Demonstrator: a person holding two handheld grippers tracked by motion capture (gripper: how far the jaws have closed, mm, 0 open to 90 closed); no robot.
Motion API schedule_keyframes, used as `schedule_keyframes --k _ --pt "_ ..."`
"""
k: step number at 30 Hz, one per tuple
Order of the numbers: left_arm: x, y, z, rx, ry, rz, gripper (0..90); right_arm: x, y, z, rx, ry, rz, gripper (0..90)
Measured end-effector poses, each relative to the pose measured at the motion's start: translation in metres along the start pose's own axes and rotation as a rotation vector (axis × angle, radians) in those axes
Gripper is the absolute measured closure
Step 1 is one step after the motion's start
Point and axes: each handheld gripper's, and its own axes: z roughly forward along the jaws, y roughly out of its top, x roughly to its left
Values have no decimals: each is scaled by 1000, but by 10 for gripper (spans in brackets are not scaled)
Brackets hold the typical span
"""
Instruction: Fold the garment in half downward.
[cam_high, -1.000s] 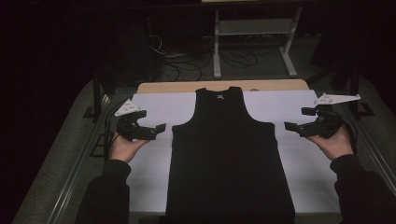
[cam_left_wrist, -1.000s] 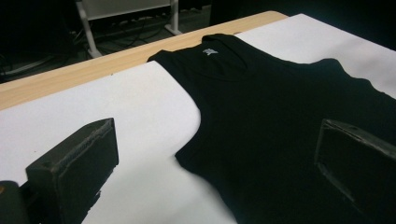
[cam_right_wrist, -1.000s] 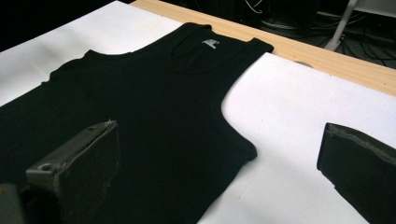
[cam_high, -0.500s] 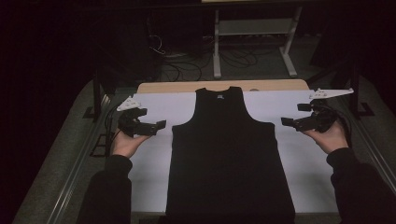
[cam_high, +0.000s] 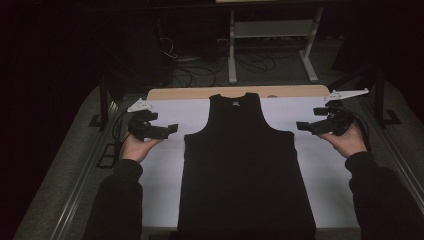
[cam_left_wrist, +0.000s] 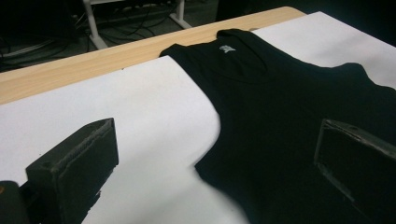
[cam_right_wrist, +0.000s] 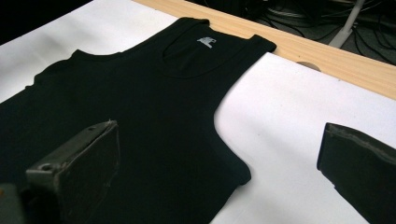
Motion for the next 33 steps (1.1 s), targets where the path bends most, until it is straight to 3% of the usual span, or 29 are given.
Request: schedule_keyframes --k 5,7,11,18,33 --pt "5 -1 4 21 13 -8 0 -6 -1 6 11 -5 13 0" --pt "10 -2 5 10 -3 -42 0 -9 -2 9 20 -9 24 0" --pt "19 -3 7 17 22 -65 0 -13 -4 13 38 -17 30 0" --pt "23 -2 15 23 11 -60 0 -21 -7 20 48 -29 52 0" --pt "25 -14 48 112 -38 -62 0 -34 -17 37 91 -33 83 0"
